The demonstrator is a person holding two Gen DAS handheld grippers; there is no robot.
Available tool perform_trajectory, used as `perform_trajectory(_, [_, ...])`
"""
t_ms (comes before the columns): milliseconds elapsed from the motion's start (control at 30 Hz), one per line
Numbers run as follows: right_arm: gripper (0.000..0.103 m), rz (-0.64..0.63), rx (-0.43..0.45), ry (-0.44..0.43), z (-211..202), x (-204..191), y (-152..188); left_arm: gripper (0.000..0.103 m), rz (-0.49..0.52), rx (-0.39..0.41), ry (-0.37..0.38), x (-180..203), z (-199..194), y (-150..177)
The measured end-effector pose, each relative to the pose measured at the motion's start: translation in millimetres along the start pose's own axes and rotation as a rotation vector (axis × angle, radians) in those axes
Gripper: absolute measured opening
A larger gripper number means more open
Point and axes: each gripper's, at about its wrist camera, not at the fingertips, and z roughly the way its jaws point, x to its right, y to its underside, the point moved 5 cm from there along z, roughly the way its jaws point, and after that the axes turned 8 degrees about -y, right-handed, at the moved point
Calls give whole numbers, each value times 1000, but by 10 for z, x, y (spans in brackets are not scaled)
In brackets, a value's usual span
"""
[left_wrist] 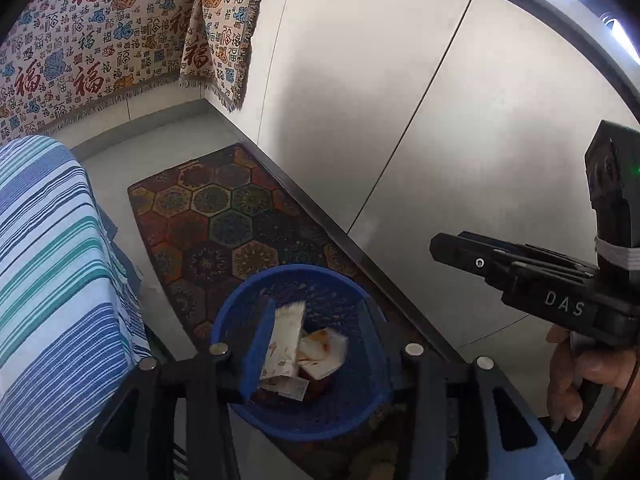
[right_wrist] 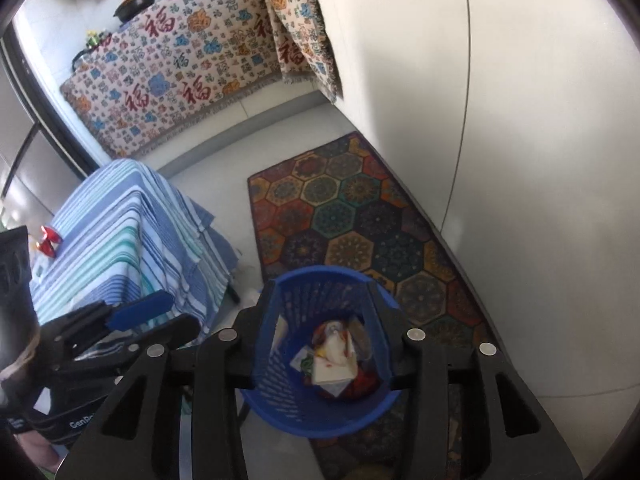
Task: Collect trash
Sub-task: 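Move both tools back over the table toward the box and can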
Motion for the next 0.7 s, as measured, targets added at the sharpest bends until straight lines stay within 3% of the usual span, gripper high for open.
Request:
perform_trajectory(200, [57,-2,35,12,-54,-22,-37,47,-26,19,-7,-101,-229,65])
perform_trajectory(300, [62,-28,51,24,-70,-98,-45,47,-30,38,-21,-176,-475,141])
perform_trajectory(400, [67,-88,80,42,-101,-259,-57,54,-37,61,-47,-311,-794,284])
perform_trajectory(567, [70,-239,114,51,-97,-714,43,59,-79,89,-138,-787,-1299,632])
perform_trajectory(700, [70,-365,106,-8,-14,-1266,251,59,-140,80,-263,-1347,-1572,936])
